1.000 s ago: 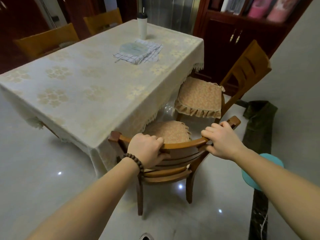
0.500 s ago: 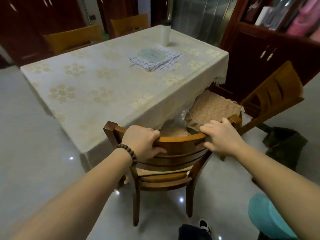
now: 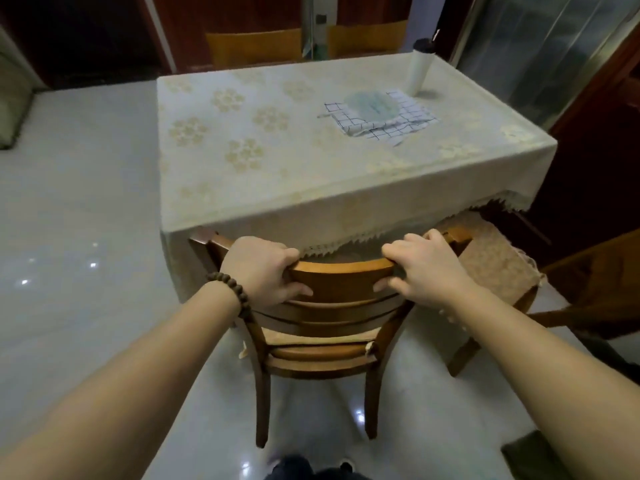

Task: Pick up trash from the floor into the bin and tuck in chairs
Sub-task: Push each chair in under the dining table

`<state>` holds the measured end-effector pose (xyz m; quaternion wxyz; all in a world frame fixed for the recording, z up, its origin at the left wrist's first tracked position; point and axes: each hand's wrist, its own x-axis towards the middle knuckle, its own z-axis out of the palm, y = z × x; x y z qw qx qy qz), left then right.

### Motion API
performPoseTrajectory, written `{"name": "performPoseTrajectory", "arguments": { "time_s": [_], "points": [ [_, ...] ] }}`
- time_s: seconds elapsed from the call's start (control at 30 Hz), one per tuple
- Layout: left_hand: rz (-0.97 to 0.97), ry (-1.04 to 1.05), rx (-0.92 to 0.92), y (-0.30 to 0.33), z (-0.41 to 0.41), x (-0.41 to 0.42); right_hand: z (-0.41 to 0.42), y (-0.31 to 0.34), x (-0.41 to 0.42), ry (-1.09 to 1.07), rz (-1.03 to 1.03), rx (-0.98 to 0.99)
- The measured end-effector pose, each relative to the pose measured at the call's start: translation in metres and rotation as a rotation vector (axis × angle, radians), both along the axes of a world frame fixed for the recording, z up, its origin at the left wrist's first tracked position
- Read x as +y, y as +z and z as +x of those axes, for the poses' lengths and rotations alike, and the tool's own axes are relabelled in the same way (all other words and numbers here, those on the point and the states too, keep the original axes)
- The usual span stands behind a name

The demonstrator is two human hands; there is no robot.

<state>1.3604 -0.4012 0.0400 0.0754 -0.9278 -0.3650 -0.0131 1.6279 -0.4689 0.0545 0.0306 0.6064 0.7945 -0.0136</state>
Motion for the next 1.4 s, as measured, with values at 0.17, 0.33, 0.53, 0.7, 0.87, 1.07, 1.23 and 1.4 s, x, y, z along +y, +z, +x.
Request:
{"name": "performPoseTrajectory", "arguments": {
  "time_s": [0.17,0.33,0.53,0.7,0.87,1.07,1.23,1.4],
  "points": [
    [0.002,0.065,-0.002,-0.007,0.013,-0.032,0.02,-0.003,-0.016,0.087,0.019,0.017],
    [-0.029,0.145,-0.022,-0.012,0.022,-0.073,0.035,-0.015,-0.039,0.192,0.095,0.013],
    [-0.067,0.307,-0.025,-0.024,0.061,-0.153,0.072,-0.034,-0.088,0.309,0.171,0.077],
    [-0.017,0.377,-0.086,-0.061,0.105,-0.228,0.116,-0.068,-0.138,0.357,0.186,0.082],
    [0.014,0.424,-0.097,-0.094,0.167,-0.267,0.173,-0.096,-0.151,0.406,0.195,0.052],
    [0.029,0.477,-0.094,-0.108,0.223,-0.27,0.217,-0.109,-0.137,0.371,0.162,-0.016],
    [0.083,0.446,-0.101,-0.11,0.224,-0.261,0.221,-0.113,-0.13,0.355,0.162,0.017],
    [0.068,0.362,-0.075,-0.108,0.186,-0.23,0.194,-0.119,-0.122,0.317,0.213,0.087]
  ]
}}
